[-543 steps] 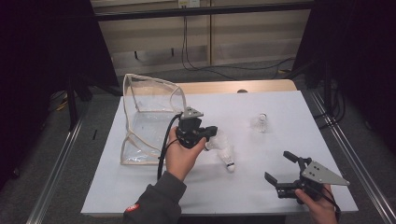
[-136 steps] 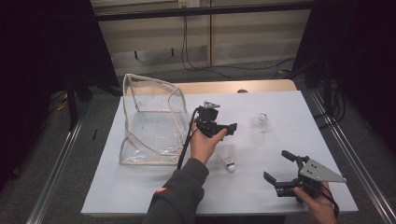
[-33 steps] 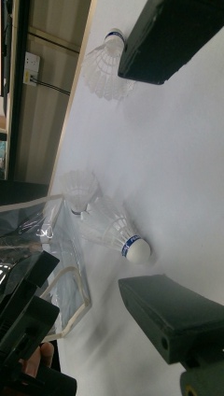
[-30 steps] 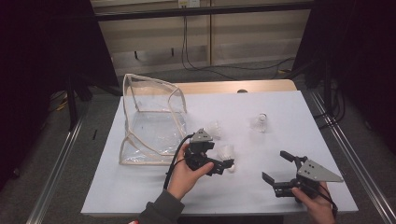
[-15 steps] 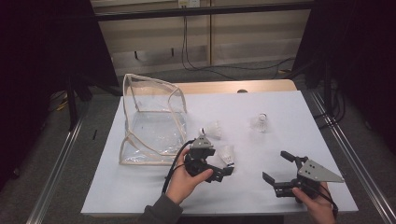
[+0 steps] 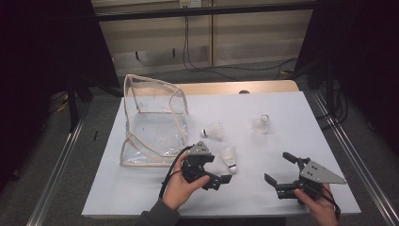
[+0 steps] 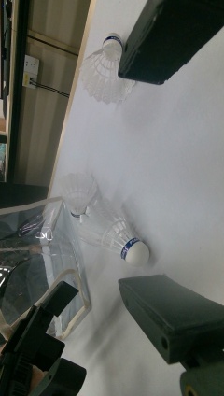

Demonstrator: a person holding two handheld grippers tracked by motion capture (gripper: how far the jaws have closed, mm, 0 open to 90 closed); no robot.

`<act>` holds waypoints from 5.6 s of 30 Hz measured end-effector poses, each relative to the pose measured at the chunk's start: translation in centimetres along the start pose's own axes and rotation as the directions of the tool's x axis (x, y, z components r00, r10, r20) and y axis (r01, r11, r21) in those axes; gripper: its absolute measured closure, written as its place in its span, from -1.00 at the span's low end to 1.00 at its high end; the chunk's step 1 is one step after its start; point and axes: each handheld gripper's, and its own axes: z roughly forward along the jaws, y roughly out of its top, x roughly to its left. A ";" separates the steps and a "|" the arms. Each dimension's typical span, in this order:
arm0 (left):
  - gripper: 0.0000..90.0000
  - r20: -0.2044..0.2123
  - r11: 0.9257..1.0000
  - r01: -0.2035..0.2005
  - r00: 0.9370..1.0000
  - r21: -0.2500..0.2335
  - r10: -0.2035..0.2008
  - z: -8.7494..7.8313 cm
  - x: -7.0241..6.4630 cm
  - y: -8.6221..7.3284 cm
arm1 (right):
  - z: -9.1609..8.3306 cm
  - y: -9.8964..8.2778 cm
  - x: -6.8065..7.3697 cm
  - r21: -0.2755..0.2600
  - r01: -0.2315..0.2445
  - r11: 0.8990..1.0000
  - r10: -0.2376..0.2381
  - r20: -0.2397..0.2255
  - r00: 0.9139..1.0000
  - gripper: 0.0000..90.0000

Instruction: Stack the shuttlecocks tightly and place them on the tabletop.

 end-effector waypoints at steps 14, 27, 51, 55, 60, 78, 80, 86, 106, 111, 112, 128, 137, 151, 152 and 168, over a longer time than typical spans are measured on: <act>-0.91 0.003 1.000 0.000 1.000 0.020 0.000 -1.2 0.3 -1.3 | -0.1 0.0 0.0 -0.001 -0.001 1.000 0.001 0.002 1.000 -0.98; -0.91 0.000 1.000 0.005 1.000 0.012 -0.005 -2.7 0.8 -2.4 | 0.0 0.0 -0.1 0.001 0.001 1.000 -0.001 0.001 1.000 -0.98; -0.89 0.019 1.000 -0.014 1.000 -0.006 0.014 -5.6 2.0 -3.7 | 0.0 0.3 0.2 0.000 0.010 1.000 -0.010 -0.004 1.000 -0.98; -0.89 0.019 1.000 -0.019 1.000 -0.005 0.019 -6.0 2.3 -3.9 | 0.0 0.3 0.3 -0.002 0.010 1.000 -0.010 -0.008 1.000 -0.98; -0.89 0.026 1.000 -0.021 0.999 -0.010 0.021 -6.4 2.4 -4.1 | 0.1 0.4 0.3 -0.002 0.011 1.000 -0.011 -0.011 1.000 -0.98; -0.89 0.007 0.999 -0.036 0.999 -0.010 0.036 -8.1 3.2 -4.6 | 0.1 0.4 0.3 0.002 0.013 1.000 -0.013 -0.009 1.000 -0.98; -0.90 0.003 0.999 -0.032 0.999 -0.014 0.032 -8.3 3.3 -4.7 | 0.1 0.4 0.3 0.002 0.012 1.000 -0.012 -0.009 1.000 -0.98; -0.90 -0.010 0.999 -0.029 1.000 -0.023 0.029 -9.1 3.6 -4.9 | 0.1 0.4 0.3 0.002 0.012 1.000 -0.012 -0.008 1.000 -0.98; -0.92 -0.037 0.999 -0.041 0.999 -0.033 0.039 -10.7 4.4 -5.7 | 0.2 0.4 0.3 0.001 0.013 1.000 -0.013 -0.010 1.000 -0.98; -0.92 -0.044 0.998 -0.045 0.998 -0.034 0.044 -11.1 4.6 -5.8 | 0.2 0.3 0.3 0.001 0.015 1.000 -0.015 -0.011 1.000 -0.98; -0.92 -0.045 0.998 -0.051 0.998 -0.032 0.050 -11.2 4.6 -5.8 | 0.2 0.4 0.3 0.001 0.015 1.000 -0.015 -0.012 1.000 -0.98; -0.92 -0.068 0.997 -0.055 0.996 -0.049 0.052 -12.4 5.5 -6.3 | 0.2 0.4 0.3 0.001 0.016 1.000 -0.016 -0.012 1.000 -0.98; -0.92 -0.080 0.997 -0.055 0.996 -0.061 0.050 -13.0 5.9 -6.6 | 0.3 0.3 0.3 0.003 0.016 1.000 -0.016 -0.012 1.000 -0.98; -0.92 -0.094 0.996 -0.057 0.994 -0.067 0.050 -13.8 6.7 -6.9 | 0.3 0.3 0.3 0.007 0.013 1.000 -0.013 -0.016 1.000 -0.98; -0.92 -0.099 0.996 -0.056 0.994 -0.065 0.049 -13.8 6.7 -6.9 | 0.3 0.3 0.3 0.008 0.015 1.000 -0.015 -0.015 1.000 -0.98; -0.92 -0.097 0.995 -0.053 0.994 -0.082 0.045 -14.1 7.1 -7.2 | 0.5 0.3 0.3 0.018 0.016 1.000 -0.015 -0.012 1.000 -0.98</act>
